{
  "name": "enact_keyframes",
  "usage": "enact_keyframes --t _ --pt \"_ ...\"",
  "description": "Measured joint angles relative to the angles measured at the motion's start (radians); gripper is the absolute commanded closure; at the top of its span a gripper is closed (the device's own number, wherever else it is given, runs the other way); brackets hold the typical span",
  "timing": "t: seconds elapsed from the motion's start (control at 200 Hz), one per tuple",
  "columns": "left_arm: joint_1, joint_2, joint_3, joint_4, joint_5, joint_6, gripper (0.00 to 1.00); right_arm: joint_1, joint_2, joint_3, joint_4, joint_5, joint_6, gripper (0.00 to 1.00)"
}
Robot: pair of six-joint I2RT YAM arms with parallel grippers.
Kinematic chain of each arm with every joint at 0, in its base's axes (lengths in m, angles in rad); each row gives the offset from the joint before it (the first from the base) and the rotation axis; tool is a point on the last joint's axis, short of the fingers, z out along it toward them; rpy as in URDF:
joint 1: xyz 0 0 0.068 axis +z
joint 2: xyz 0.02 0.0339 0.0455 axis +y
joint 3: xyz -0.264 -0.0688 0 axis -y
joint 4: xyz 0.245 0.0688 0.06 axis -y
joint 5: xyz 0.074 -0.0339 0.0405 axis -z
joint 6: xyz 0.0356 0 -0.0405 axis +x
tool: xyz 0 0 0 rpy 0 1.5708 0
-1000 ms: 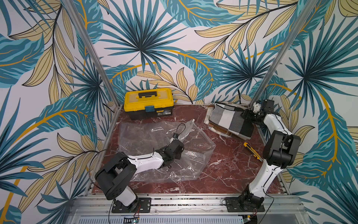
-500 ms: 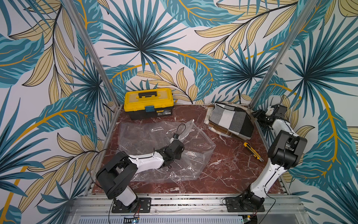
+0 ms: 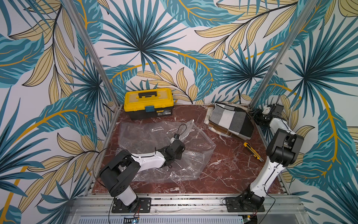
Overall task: Take the blanket out of the vacuum bag
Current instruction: Adjust the blanket at the corner of the board.
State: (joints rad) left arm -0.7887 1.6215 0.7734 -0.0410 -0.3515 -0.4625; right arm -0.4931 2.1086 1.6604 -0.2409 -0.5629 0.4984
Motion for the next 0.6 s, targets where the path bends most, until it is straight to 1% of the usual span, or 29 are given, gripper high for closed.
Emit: enact_keyframes --t 0.095,0.175,0.265,0.336,0.481,0.601 --pt "0.0 0.0 0.0 0.0 0.0 0.0 1.0 0.006 0.021 0.035 -0.042 -0.002 -0.006 0.46" --pt "0.0 0.0 0.0 0.0 0.0 0.0 1.0 0.014 0.05 0.076 -0.076 -0.003 -0.014 0.54" --pt "0.0 0.0 0.0 0.0 0.0 0.0 1.0 0.022 0.065 0.089 -0.101 -0.003 -0.016 0.66" --pt "0.0 0.0 0.0 0.0 0.0 0.0 1.0 0.027 0.07 0.089 -0.114 -0.003 -0.02 0.74" --pt "0.0 0.0 0.0 0.0 -0.001 0.001 1.0 0.027 0.071 0.093 -0.131 -0.005 -0.031 1.0" --pt "0.0 0.0 0.0 0.0 -0.001 0.001 1.0 0.027 0.071 0.094 -0.131 -0.01 -0.027 1.0"
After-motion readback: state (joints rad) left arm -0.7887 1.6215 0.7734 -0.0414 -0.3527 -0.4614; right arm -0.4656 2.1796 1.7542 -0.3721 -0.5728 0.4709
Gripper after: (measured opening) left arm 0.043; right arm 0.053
